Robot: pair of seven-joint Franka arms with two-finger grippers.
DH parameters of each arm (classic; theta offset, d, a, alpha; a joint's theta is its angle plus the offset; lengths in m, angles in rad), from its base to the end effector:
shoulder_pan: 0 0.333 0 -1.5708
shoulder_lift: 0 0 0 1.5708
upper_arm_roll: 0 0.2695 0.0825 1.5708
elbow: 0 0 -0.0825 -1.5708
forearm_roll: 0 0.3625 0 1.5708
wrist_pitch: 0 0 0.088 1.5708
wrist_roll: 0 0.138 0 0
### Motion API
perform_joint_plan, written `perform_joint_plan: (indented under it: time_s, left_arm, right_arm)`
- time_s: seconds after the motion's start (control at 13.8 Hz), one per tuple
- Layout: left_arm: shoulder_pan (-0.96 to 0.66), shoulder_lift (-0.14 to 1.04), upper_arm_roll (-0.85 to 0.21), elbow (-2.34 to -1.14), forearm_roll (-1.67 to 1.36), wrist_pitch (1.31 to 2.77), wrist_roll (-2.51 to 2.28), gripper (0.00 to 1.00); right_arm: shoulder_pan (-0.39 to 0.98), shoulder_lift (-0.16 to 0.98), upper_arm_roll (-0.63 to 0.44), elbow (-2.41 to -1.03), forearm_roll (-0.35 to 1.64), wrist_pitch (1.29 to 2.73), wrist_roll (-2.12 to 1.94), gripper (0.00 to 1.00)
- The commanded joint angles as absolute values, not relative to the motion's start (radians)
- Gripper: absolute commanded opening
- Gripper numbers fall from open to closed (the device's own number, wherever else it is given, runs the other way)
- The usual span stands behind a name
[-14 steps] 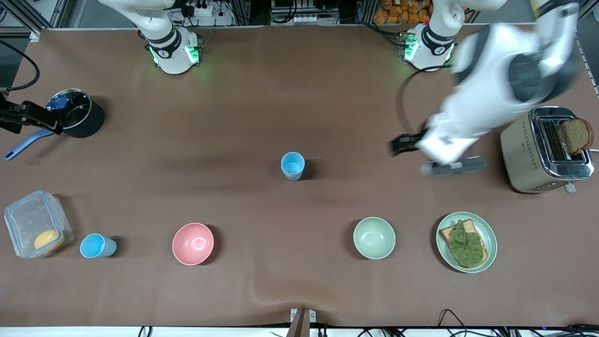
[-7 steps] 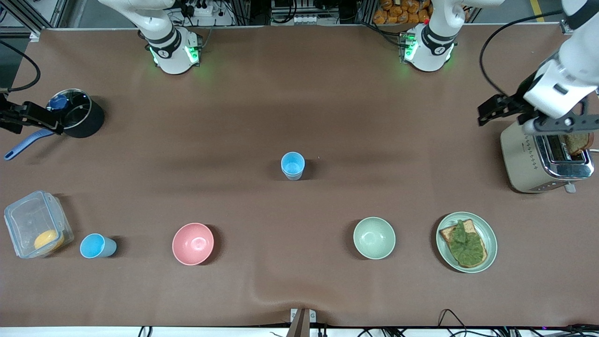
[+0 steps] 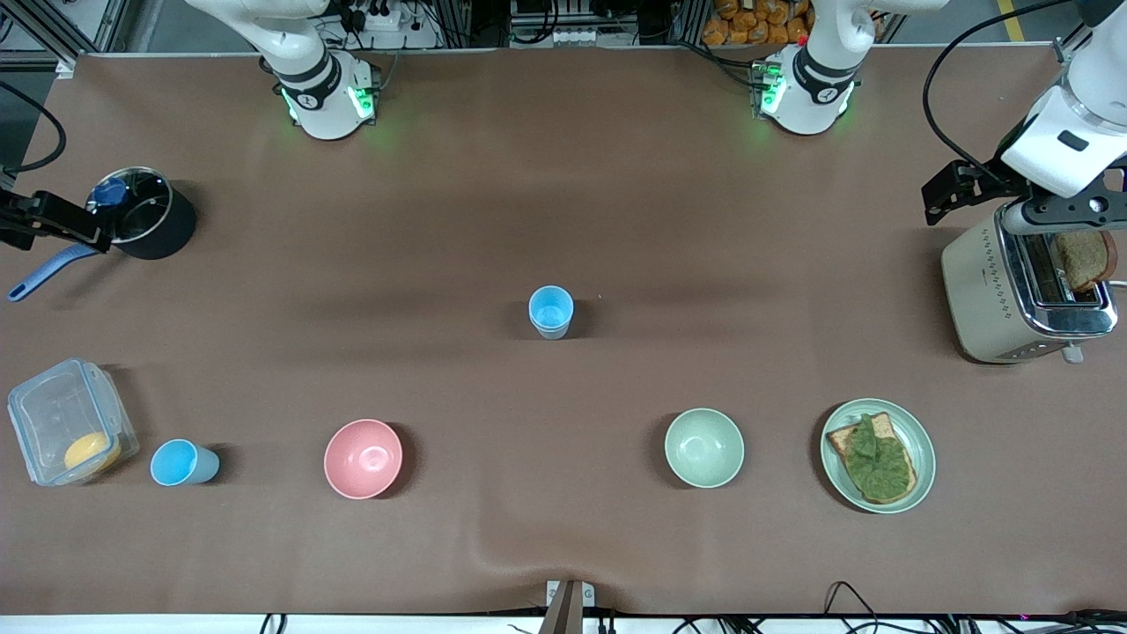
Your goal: Stack blue cups with both arms
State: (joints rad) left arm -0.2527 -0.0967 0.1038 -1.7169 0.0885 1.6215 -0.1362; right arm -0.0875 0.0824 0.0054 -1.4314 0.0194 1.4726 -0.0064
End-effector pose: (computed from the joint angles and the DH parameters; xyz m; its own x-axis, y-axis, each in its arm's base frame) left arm 0.5069 -0.0623 0.5359 0.9998 -0.0181 0.0113 -0.0171 -0.9968 -0.0775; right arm 0.5422 -0.0419 0.5563 0.9964 -0.0737 -0.0410 -0.0745 -0.9970 -0.0201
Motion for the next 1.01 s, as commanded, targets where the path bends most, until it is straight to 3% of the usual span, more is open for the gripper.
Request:
perform_joint_plan:
  time_s: [0.0, 0.94]
  left_arm:
    - [-0.238, -0.080, 0.092, -1.677, 0.109, 1.589, -0.129, 1.00]
    - [-0.190, -0.075, 0.107, -1.585, 0.069, 1.588, -0.146, 1.00]
  right_arm:
    - [-0.115, 0.074, 0.018, -1.431, 0.025, 1.462, -0.020, 1.00]
    - [-0.123, 0.071, 0.028, -1.433, -0.023, 1.480, -0.017, 1.00]
